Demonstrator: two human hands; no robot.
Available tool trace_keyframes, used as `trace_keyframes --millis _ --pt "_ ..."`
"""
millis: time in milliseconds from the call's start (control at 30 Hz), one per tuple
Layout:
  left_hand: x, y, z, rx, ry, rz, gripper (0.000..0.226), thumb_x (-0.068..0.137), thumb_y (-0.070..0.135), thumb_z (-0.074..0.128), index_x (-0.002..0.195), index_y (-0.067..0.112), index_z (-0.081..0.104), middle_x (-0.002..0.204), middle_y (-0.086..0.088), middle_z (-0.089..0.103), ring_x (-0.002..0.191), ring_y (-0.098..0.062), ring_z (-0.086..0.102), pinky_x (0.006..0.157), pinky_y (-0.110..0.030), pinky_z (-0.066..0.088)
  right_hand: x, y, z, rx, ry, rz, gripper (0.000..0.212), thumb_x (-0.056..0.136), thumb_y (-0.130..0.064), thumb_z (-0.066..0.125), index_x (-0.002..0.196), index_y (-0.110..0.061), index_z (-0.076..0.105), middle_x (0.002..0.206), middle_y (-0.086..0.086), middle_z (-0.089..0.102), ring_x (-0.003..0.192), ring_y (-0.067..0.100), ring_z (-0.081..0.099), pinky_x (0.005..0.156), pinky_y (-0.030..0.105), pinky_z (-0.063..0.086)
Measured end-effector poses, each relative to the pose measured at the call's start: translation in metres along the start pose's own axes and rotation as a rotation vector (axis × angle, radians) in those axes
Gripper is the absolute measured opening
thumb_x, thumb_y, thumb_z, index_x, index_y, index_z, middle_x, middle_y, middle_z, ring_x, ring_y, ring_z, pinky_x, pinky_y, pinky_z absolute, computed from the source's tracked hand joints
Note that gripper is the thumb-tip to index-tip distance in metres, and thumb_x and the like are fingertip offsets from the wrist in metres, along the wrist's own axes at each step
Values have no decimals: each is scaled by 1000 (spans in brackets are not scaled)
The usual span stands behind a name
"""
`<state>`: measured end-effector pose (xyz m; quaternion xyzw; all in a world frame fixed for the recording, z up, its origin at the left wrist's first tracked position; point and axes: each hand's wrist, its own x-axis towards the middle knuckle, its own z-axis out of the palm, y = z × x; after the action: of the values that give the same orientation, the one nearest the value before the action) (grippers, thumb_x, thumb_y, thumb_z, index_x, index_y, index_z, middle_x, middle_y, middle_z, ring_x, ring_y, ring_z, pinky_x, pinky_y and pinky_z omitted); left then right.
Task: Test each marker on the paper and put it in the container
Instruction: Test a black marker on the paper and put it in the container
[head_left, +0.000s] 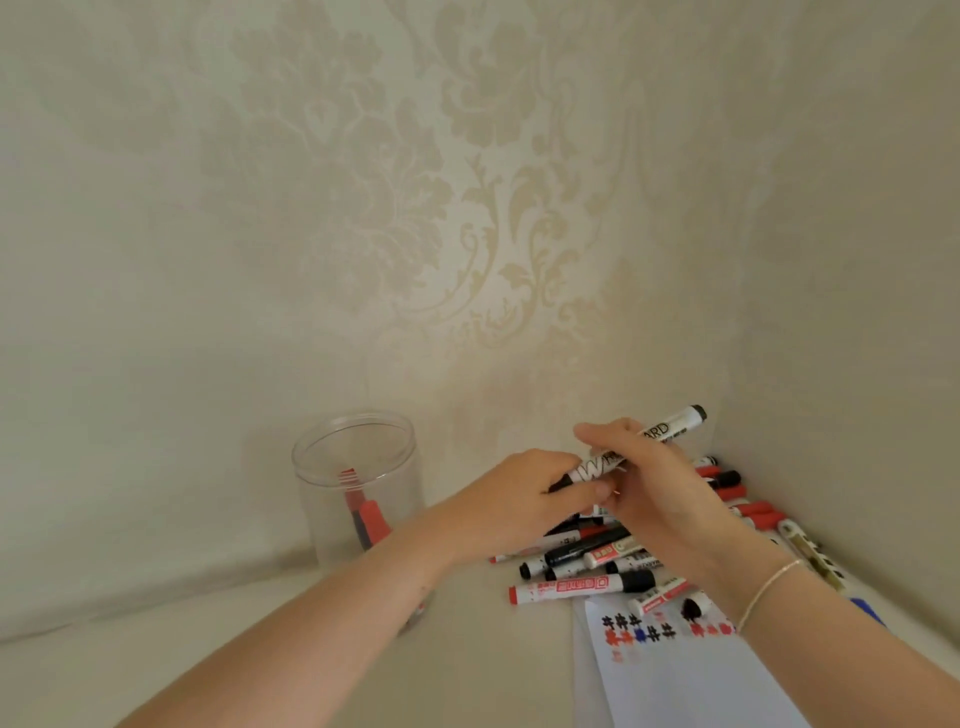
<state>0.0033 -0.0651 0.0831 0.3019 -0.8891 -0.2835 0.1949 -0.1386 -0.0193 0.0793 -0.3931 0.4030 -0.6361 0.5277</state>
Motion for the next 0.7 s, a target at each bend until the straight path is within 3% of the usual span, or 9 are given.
trace_keyframes --millis 33,100,200,300,400,467,533,633,700 --pt "1 1 2 -34 -31 37 29 97 36 51 94 14 69 73 10 64 62 2 55 64 -17 43 -3 0 -2 -35 -64 46 28 76 -14 71 63 -13 45 55 2 42 48 12 42 46 22 43" --pt "3 1 7 -112 -52 53 27 95 37 54 103 18 71 92 3 74 79 -6 66 79 -24 51 -8 -1 -7 -116 -112 79 29 79 -15 70 62 -11 47 52 4 39 42 13 37 39 20 36" --pt "3 -2 11 -180 -48 -43 38 91 45 58 80 10 68 67 -6 67 54 -13 58 58 -27 49 -11 -2 -15 -256 -83 42 22 82 -17 68 72 -5 53 57 11 46 50 23 42 41 24 35" --pt "1 0 20 -183 -109 -56 35 92 51 52 79 23 69 63 3 66 61 -22 61 68 -37 52 -14 0 -22 -416 -40 -10 24 84 -22 66 67 -7 57 55 8 47 47 18 40 44 27 32" --pt "-2 8 28 -220 -93 -36 41 94 47 48 62 30 67 54 7 61 54 -16 48 61 -34 41 -20 -2 -27 -398 -90 1 26 86 -18 62 63 -6 56 54 8 47 45 17 42 44 27 34" --pt "-3 10 31 -306 -110 -24 45 95 43 50 54 34 64 56 -8 56 53 -15 47 62 -29 40 -24 -8 -29 -342 -157 36 22 87 -13 59 69 0 59 56 12 51 45 20 49 43 27 40" --pt "-3 10 32 -435 -152 -19 40 96 39 51 61 26 65 59 -20 42 50 -16 45 61 -24 44 -26 -11 -32 -323 -223 54 21 88 -10 57 72 3 61 59 15 53 45 22 53 43 27 44" --pt "-1 6 36 -517 -179 -61 41 95 37 53 70 6 63 49 -4 27 42 -13 34 55 -18 44 -26 -12 -36 -316 -268 48 23 87 -8 55 69 4 62 60 17 53 45 22 54 45 28 46" --pt "1 2 40 -538 -192 -74 51 93 40 56 74 -7 60 45 3 24 40 -13 33 58 -21 47 -25 -11 -38 -313 -292 37 22 86 -9 59 71 5 64 60 17 54 45 23 55 46 29 48"
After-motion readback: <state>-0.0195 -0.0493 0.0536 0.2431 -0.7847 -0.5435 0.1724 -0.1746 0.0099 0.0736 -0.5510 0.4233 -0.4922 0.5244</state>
